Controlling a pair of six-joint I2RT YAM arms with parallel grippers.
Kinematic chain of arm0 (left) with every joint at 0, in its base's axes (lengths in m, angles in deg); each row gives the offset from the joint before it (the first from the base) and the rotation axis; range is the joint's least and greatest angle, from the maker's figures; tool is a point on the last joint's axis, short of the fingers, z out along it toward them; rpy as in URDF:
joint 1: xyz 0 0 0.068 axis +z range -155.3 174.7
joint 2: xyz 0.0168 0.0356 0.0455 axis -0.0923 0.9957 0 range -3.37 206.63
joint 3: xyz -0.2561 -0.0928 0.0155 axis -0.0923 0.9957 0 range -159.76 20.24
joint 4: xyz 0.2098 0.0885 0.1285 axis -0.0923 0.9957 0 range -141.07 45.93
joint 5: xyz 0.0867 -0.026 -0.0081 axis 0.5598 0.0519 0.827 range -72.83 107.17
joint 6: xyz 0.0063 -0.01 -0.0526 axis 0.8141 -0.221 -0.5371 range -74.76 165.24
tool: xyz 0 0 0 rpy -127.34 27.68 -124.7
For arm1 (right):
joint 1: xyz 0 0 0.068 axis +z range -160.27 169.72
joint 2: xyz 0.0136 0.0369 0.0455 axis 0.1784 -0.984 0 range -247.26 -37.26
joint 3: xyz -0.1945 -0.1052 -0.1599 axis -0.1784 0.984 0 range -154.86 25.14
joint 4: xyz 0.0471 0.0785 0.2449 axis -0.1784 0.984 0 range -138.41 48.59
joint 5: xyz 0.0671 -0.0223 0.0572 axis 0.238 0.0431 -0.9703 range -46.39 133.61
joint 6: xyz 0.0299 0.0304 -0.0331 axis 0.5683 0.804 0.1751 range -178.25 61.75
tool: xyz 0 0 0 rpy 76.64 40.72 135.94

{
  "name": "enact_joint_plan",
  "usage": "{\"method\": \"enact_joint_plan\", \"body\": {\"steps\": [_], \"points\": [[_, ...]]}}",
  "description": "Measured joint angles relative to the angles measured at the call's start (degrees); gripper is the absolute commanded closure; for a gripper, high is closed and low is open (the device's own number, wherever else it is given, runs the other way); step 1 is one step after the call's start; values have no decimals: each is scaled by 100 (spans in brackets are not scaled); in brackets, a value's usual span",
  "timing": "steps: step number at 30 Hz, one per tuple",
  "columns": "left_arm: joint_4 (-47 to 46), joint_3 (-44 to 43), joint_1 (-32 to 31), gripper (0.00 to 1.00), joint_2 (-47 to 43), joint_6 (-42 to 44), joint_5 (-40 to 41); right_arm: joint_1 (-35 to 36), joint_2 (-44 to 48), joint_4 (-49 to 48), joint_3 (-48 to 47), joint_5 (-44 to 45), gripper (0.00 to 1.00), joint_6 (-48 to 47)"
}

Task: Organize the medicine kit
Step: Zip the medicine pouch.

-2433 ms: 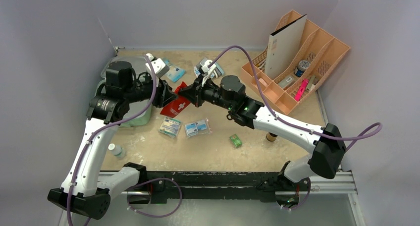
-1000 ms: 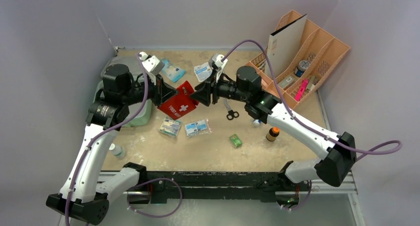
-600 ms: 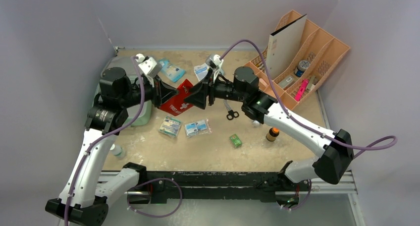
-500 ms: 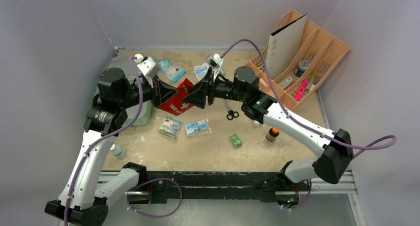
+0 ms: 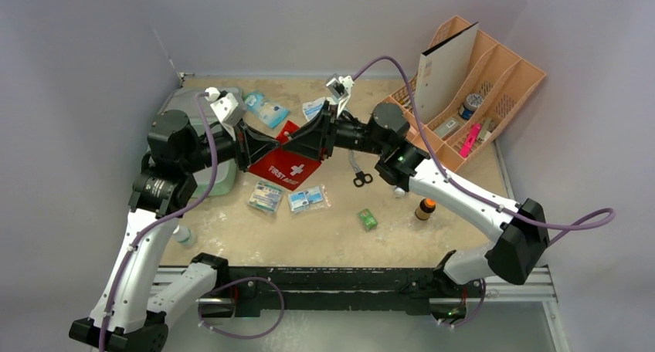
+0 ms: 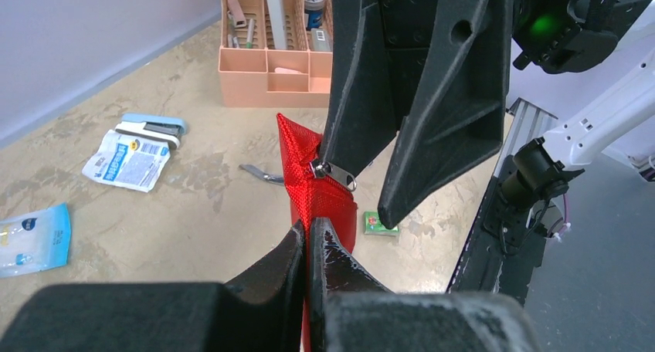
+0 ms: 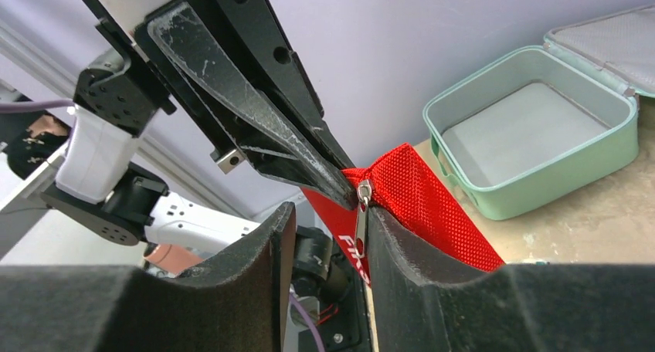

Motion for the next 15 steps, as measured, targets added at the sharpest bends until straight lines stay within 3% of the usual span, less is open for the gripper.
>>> {"method": "enact_joint_plan", "body": {"steps": [8, 15], "points": [[-22, 42, 0, 100, -72, 9, -20, -44, 15, -87, 72, 44, 83, 103], [9, 42, 0, 100, -70, 26, -39, -133, 162, -63, 238, 109, 88, 66]]}}
